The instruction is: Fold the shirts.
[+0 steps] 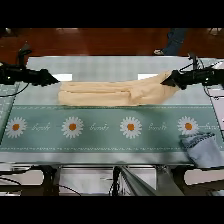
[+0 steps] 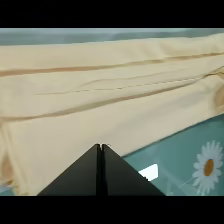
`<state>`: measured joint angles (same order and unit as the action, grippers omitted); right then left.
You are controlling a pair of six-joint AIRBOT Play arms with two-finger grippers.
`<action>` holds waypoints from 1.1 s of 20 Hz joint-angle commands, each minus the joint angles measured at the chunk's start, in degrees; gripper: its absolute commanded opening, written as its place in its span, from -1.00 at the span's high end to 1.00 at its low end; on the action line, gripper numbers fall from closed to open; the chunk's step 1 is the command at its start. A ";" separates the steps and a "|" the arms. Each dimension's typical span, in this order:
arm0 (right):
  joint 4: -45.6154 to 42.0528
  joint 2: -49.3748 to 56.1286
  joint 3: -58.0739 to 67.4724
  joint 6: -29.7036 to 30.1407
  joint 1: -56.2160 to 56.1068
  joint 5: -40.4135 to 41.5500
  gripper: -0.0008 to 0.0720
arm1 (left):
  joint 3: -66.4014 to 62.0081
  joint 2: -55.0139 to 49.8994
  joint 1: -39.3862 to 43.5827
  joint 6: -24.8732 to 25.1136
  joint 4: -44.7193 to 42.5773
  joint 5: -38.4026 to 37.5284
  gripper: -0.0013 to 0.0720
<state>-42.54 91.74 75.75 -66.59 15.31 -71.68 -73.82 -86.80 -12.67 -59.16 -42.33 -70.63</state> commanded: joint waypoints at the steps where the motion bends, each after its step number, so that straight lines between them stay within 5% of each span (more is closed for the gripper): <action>1: -7.52 -9.33 1.09 -6.27 -0.31 -5.66 0.92 | -0.07 -0.11 12.28 -6.54 4.22 4.20 0.90; 5: -14.34 -16.39 1.09 -9.46 -0.31 -9.49 0.92 | -0.11 -3.39 30.71 -16.20 4.74 18.49 0.90; 9: -15.45 -19.93 1.09 -10.29 -0.31 -12.57 0.92 | -0.42 -9.44 43.60 -18.73 12.50 27.23 0.90; 13: -15.43 -22.73 1.09 -10.32 -0.31 -13.97 0.92 | -5.66 -16.85 50.73 -18.80 19.34 29.16 0.90; 22: -13.33 -26.77 1.09 -10.32 -0.31 -13.73 0.92 | -19.96 -30.56 58.84 -29.64 20.11 27.45 0.91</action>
<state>-56.51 66.24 76.79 -76.82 15.03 -85.43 -90.19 -113.93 44.05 -85.91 -22.65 -42.02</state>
